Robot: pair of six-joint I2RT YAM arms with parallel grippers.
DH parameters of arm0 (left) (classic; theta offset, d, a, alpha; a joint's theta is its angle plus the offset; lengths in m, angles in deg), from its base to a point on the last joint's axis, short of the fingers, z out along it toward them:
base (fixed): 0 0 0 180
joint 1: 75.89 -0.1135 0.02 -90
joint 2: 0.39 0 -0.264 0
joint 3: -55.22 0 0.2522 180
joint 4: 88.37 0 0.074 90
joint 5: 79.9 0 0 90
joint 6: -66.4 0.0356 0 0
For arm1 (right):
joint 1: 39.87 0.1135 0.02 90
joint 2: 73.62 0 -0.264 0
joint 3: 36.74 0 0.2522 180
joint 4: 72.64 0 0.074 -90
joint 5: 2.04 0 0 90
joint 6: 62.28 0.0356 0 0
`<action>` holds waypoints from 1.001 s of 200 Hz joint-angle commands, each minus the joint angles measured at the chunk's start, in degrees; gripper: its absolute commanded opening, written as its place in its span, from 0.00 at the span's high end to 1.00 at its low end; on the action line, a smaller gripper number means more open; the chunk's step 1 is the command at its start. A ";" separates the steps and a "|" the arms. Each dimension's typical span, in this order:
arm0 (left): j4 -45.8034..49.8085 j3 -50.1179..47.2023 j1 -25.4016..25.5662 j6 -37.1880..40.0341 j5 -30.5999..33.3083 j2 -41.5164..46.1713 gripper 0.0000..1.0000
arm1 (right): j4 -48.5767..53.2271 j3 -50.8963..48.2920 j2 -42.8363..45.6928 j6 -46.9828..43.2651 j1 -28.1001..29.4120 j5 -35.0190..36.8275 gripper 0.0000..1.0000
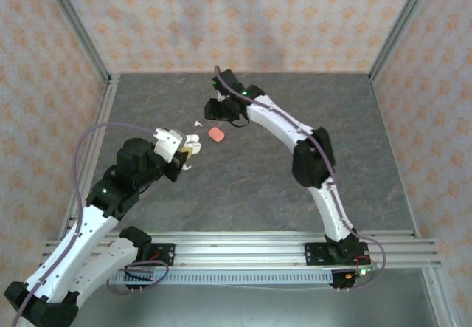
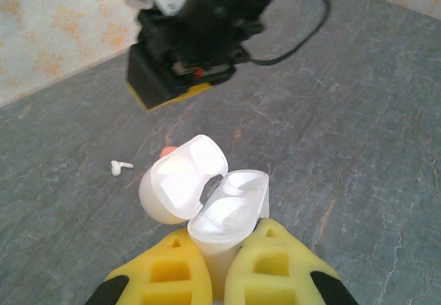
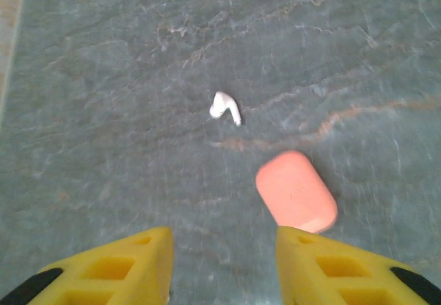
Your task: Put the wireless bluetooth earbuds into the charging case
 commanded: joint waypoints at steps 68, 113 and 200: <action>-2.04 -6.27 -0.82 -3.67 0.08 7.69 1.00 | -3.69 19.98 -21.34 3.59 2.59 8.66 0.56; -1.55 -7.81 -0.88 -3.67 0.07 10.31 1.00 | -8.98 23.02 -25.81 3.91 3.40 10.82 0.54; -0.96 -8.83 -0.82 -3.47 0.67 12.72 1.00 | -11.80 23.55 -29.40 6.08 4.42 11.40 0.55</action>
